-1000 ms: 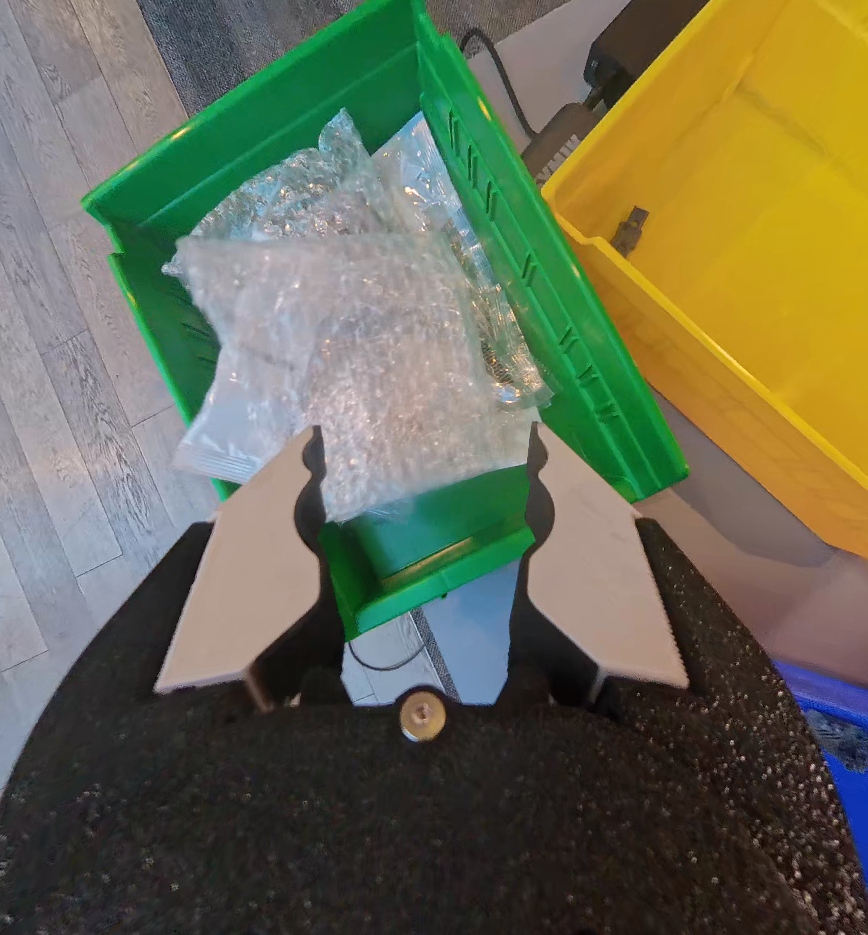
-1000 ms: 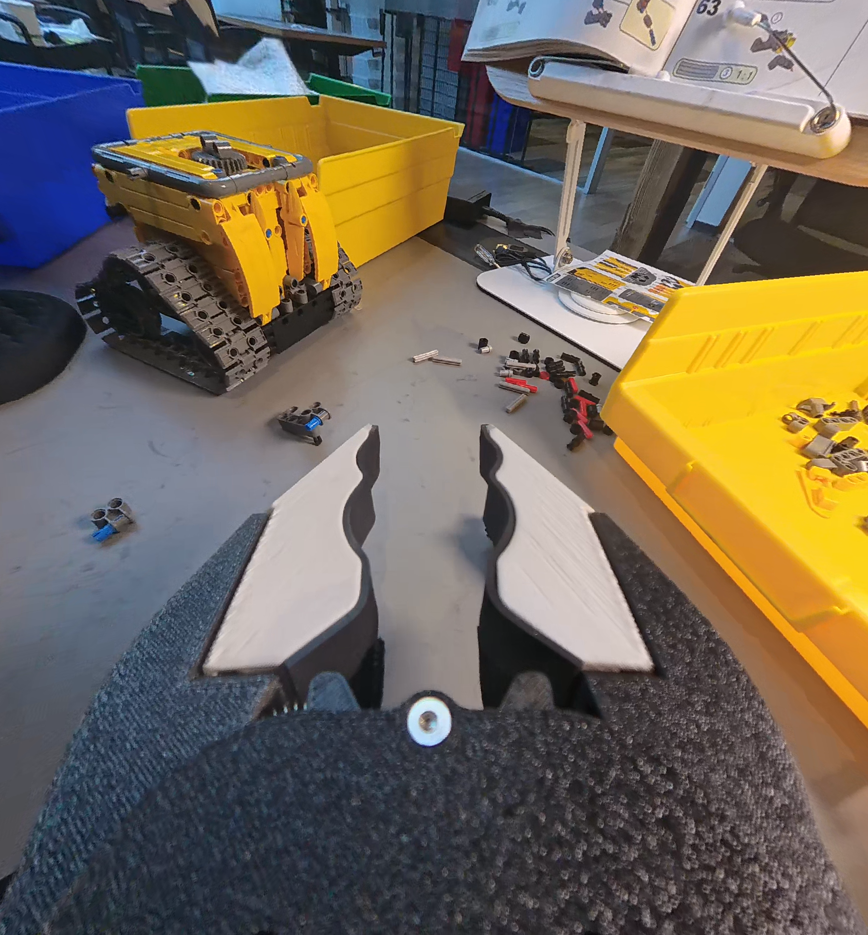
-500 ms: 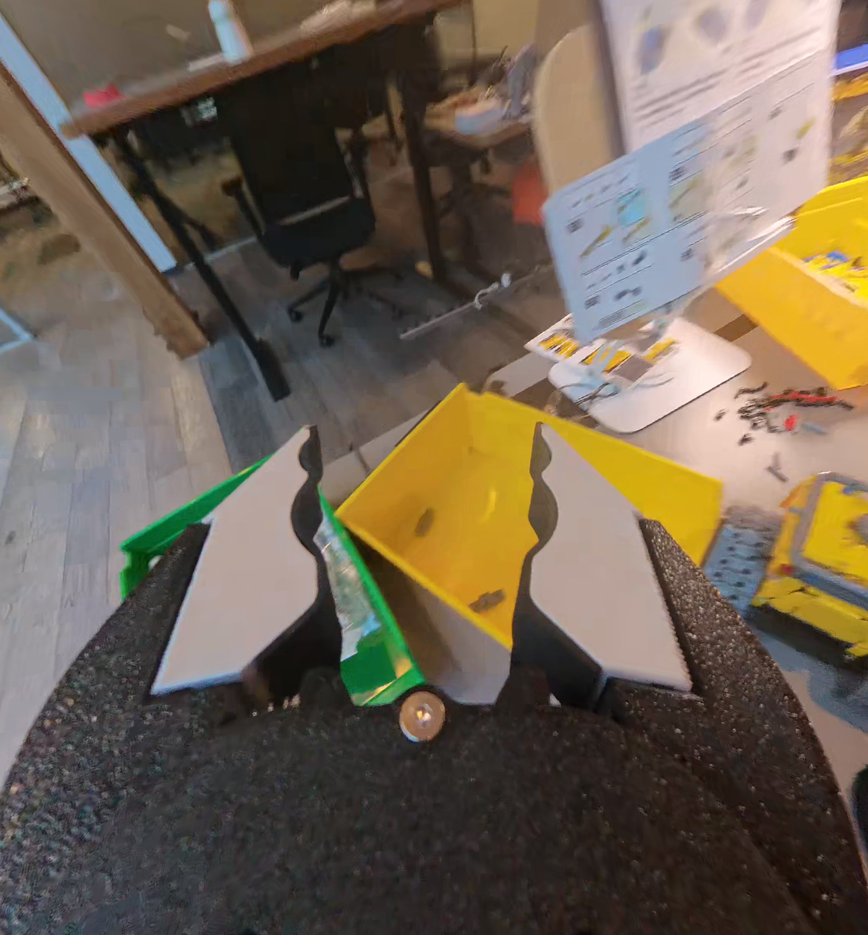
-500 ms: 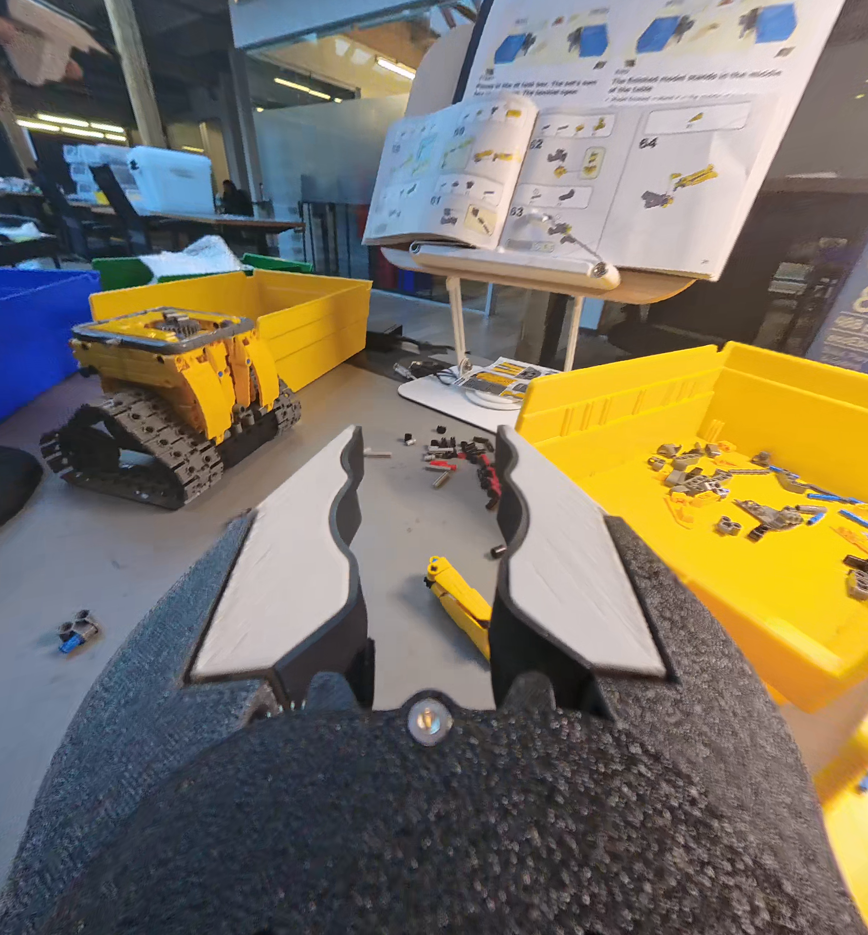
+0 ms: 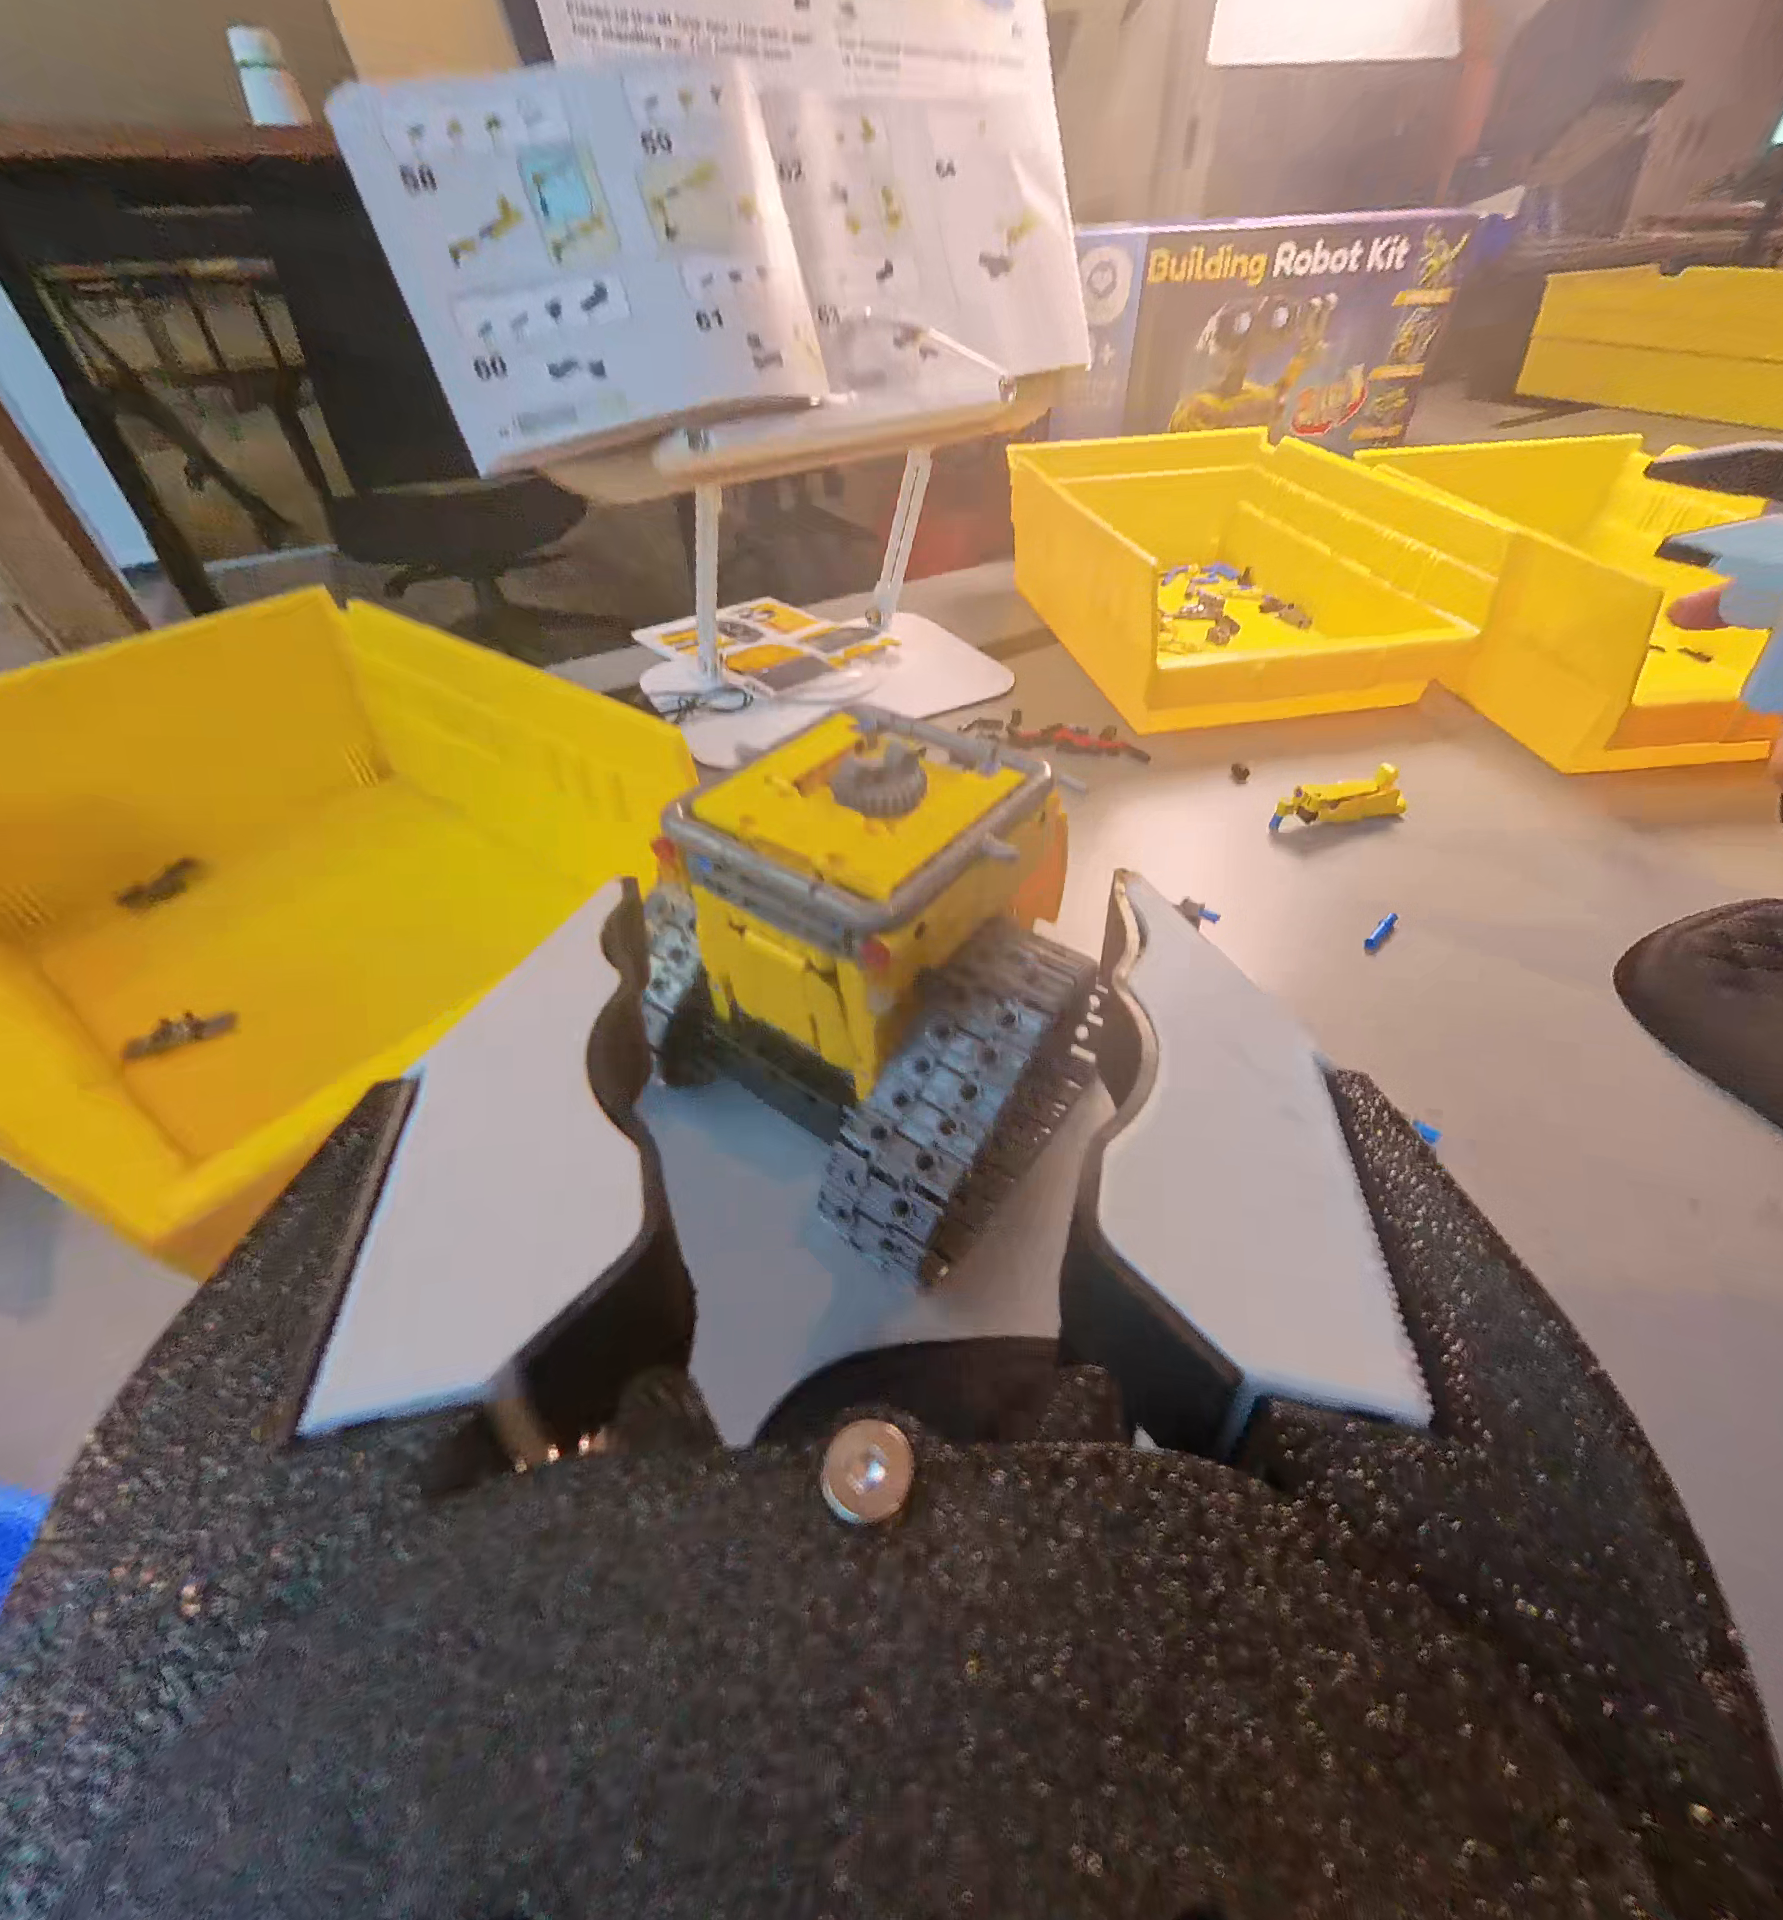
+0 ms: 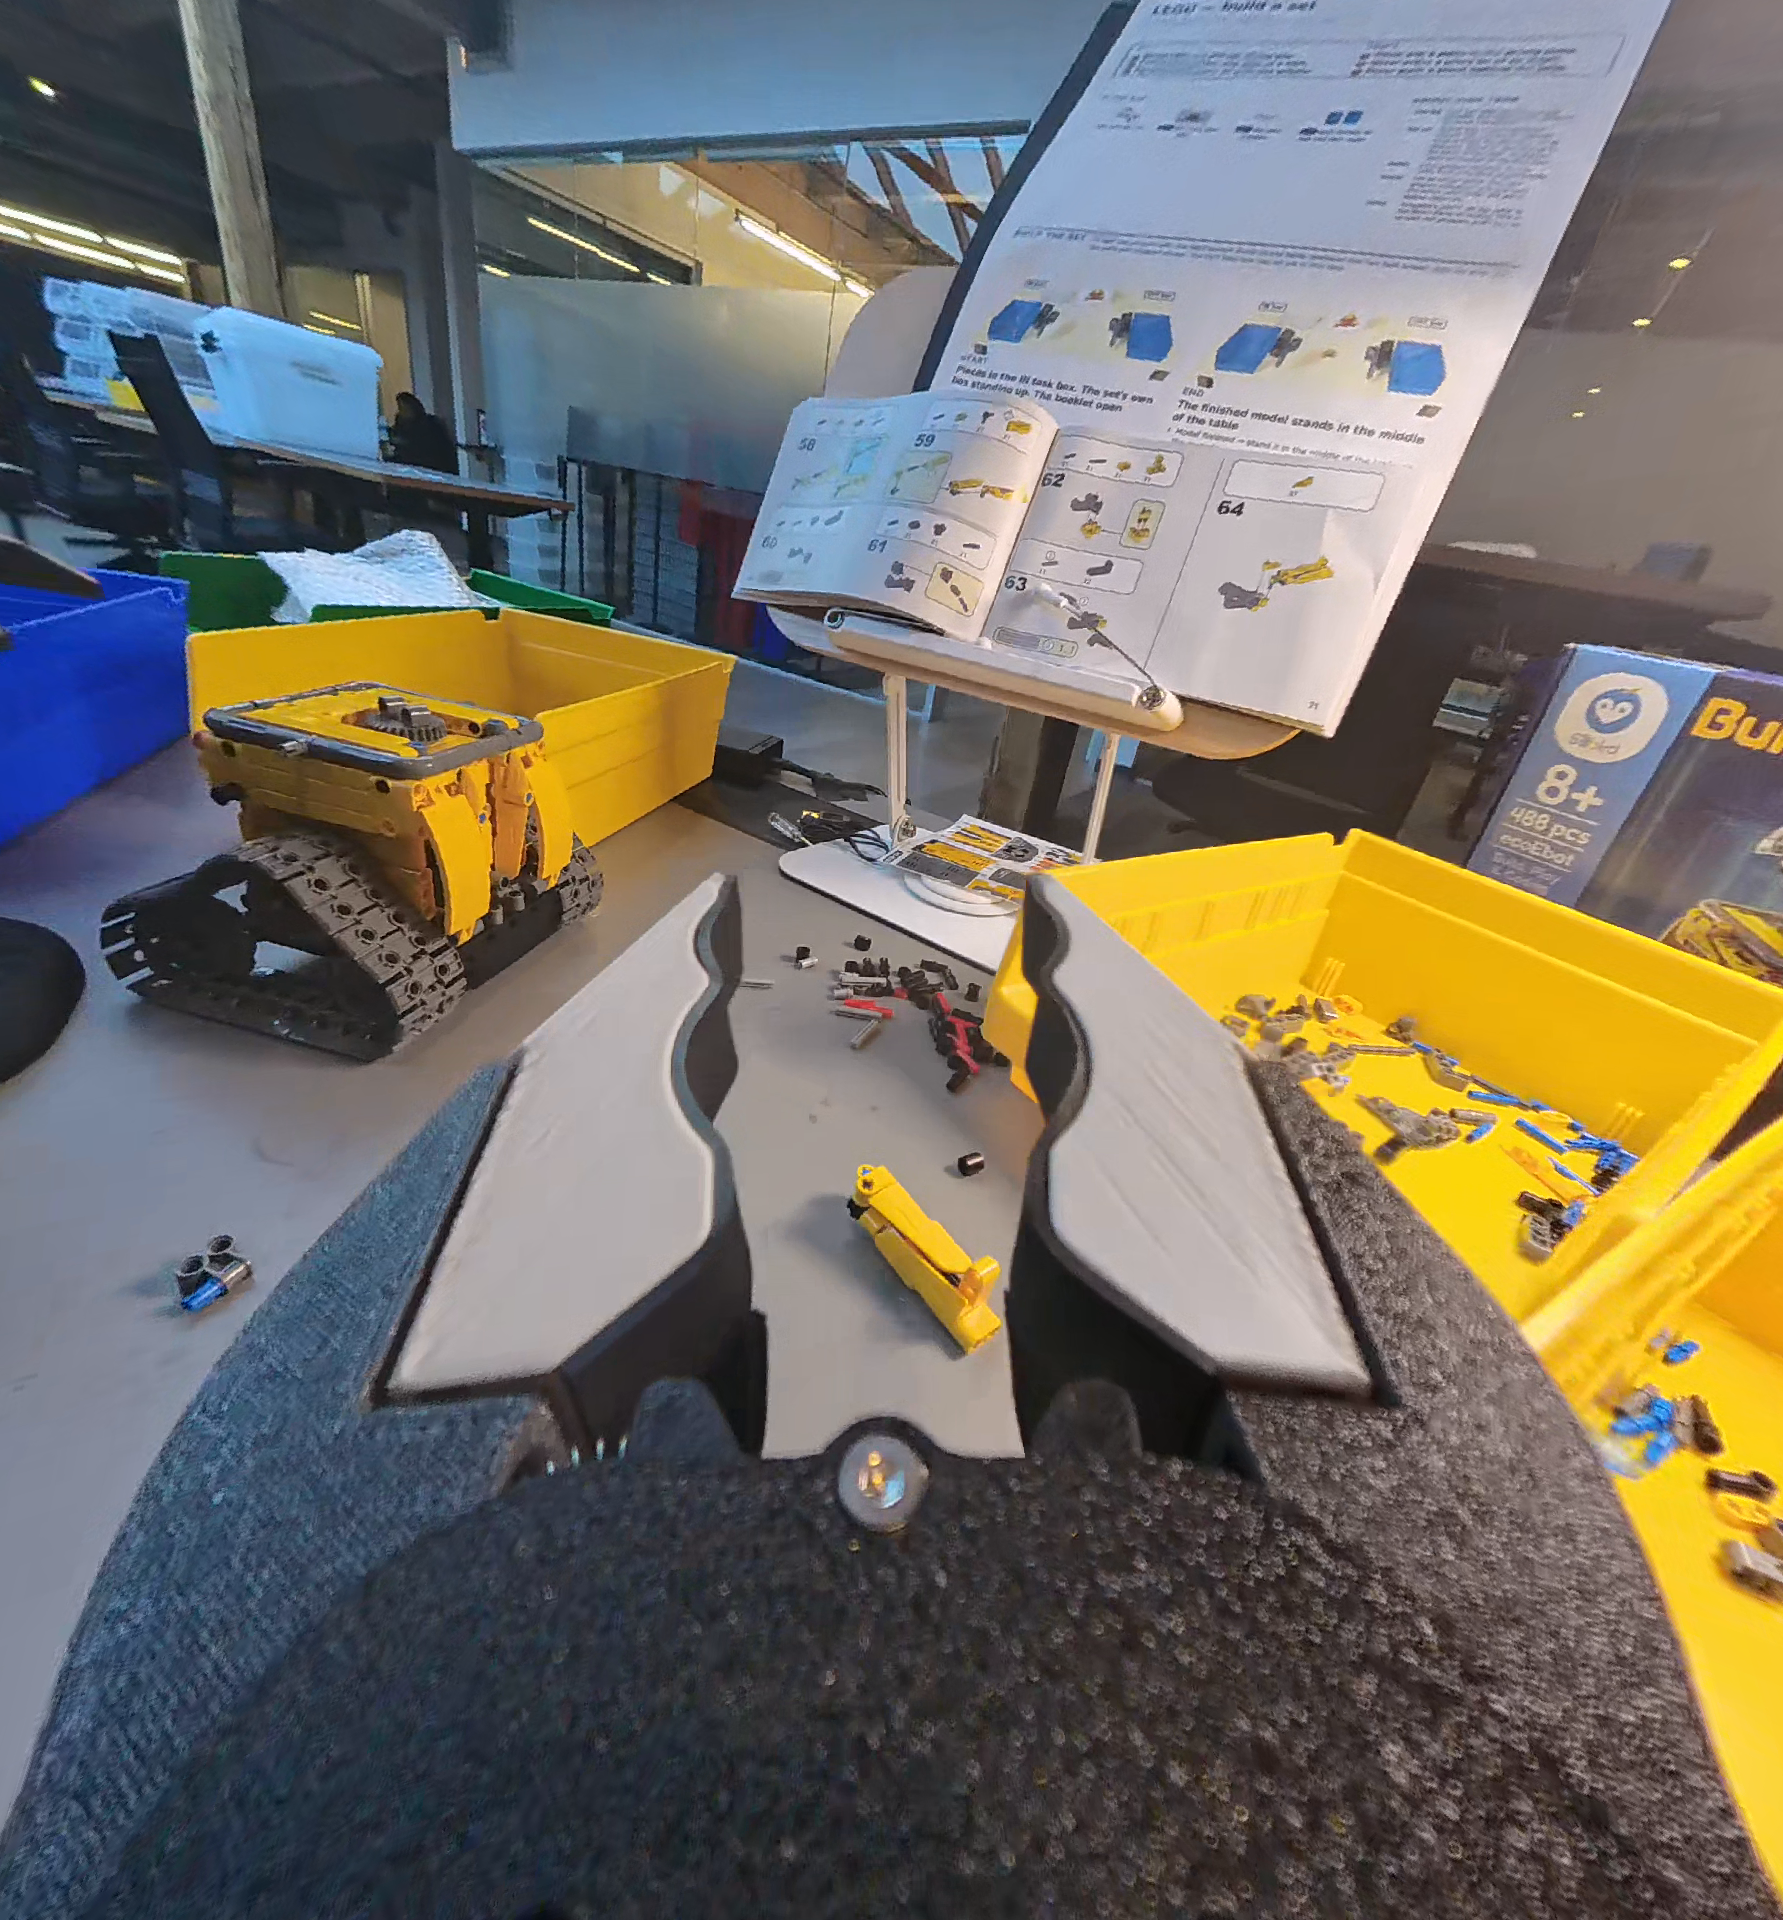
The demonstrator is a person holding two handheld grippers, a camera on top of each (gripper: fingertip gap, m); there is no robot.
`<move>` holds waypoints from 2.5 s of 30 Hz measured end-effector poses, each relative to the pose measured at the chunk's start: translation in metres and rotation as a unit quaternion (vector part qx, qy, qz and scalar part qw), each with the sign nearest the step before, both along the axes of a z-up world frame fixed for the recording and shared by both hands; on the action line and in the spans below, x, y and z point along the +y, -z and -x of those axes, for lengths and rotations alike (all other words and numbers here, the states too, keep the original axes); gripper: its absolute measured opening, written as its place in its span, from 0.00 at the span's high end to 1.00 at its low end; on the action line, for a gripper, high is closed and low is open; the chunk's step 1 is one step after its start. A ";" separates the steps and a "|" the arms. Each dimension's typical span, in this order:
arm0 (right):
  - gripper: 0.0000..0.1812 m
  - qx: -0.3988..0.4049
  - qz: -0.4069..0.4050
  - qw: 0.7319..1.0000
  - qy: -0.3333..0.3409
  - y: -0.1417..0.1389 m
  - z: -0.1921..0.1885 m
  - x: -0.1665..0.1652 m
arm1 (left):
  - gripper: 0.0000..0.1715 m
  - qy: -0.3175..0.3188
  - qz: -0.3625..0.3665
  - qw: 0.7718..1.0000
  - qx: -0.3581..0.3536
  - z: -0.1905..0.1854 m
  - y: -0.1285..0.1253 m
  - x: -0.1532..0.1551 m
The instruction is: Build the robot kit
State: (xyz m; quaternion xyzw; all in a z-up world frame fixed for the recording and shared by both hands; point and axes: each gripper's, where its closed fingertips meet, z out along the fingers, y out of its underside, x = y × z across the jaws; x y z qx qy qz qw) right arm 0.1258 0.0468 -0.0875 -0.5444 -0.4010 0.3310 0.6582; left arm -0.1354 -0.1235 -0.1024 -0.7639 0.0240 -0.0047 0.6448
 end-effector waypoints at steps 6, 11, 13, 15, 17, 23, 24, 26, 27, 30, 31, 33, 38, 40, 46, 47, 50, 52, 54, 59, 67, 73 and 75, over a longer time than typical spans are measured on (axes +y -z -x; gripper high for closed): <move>0.70 -0.047 0.008 0.999 -0.018 0.027 0.021 -0.007 | 0.51 -0.014 0.048 0.999 -0.021 -0.008 0.056 0.004; 0.70 -0.063 0.003 0.998 -0.001 0.035 0.023 -0.001 | 0.49 0.006 0.104 0.994 -0.012 -0.015 0.078 0.014; 0.70 -0.055 0.007 0.998 0.003 0.034 0.021 0.002 | 0.48 0.018 0.137 0.990 0.001 -0.020 0.090 0.018; 0.70 -0.051 0.014 0.999 0.004 0.035 0.020 0.004 | 0.52 0.025 0.168 0.985 0.020 -0.024 0.101 0.021; 0.70 -0.052 0.017 0.998 0.003 0.037 0.021 0.004 | 0.58 0.016 0.198 0.979 0.040 -0.023 0.112 0.023; 0.71 -0.058 0.014 0.998 0.000 0.039 0.022 0.003 | 0.77 -0.004 0.167 0.986 -0.017 -0.009 0.099 0.022; 0.71 -0.059 0.016 0.998 0.000 0.039 0.023 0.003 | 0.77 0.004 0.155 0.987 -0.046 -0.007 0.094 0.021; 0.71 -0.061 0.020 0.998 -0.002 0.040 0.023 0.004 | 0.77 0.017 0.136 0.986 -0.097 -0.004 0.088 0.019; 0.71 -0.062 0.020 0.998 -0.003 0.040 0.024 0.004 | 0.77 0.020 0.127 0.985 -0.112 -0.003 0.085 0.018; 0.71 -0.063 0.009 0.998 -0.004 0.039 0.024 0.001 | 0.77 0.032 0.114 0.982 -0.147 -0.001 0.081 0.017; 0.71 -0.064 0.005 0.998 -0.003 0.038 0.024 0.000 | 0.77 0.034 0.112 0.981 -0.153 -0.001 0.080 0.017; 0.71 -0.066 0.000 0.998 -0.002 0.038 0.024 -0.001 | 0.77 0.036 0.112 0.980 -0.158 -0.001 0.080 0.016; 0.71 -0.069 -0.005 0.998 -0.003 0.038 0.025 -0.003 | 0.77 0.037 0.111 0.980 -0.160 -0.001 0.079 0.016; 0.71 -0.072 -0.008 0.997 -0.004 0.039 0.026 -0.004 | 0.77 0.036 0.110 0.981 -0.158 -0.001 0.079 0.016; 0.71 -0.081 -0.016 0.997 -0.005 0.041 0.028 -0.006 | 0.77 0.035 0.110 0.981 -0.156 -0.001 0.079 0.016; 0.71 -0.081 -0.017 0.997 -0.005 0.040 0.028 -0.006 | 0.77 0.035 0.110 0.981 -0.154 -0.002 0.079 0.016; 0.71 -0.081 -0.021 0.996 -0.004 0.040 0.028 -0.007 | 0.75 0.032 0.109 0.982 -0.151 -0.001 0.080 0.016; 0.71 -0.082 -0.022 0.996 -0.003 0.040 0.028 -0.007 | 0.66 0.028 0.105 0.983 -0.151 0.000 0.078 0.015; 0.71 -0.083 -0.023 0.996 -0.002 0.040 0.028 -0.007 | 0.63 0.026 0.101 0.984 -0.143 0.000 0.078 0.015; 0.71 -0.086 -0.023 0.996 0.000 0.041 0.029 -0.007 | 0.59 0.033 0.053 0.988 -0.140 -0.001 0.062 0.010; 0.71 -0.092 -0.018 0.996 0.001 0.045 0.030 -0.005 | 0.58 0.012 -0.020 0.992 -0.127 0.006 0.040 0.000; 0.70 -0.092 -0.011 0.996 0.003 0.046 0.029 -0.003 | 0.55 -0.034 -0.046 0.996 -0.072 0.010 0.032 -0.002; 0.69 -0.091 -0.005 0.996 0.007 0.046 0.029 0.000 | 0.54 -0.049 -0.047 0.996 -0.054 0.012 0.032 -0.001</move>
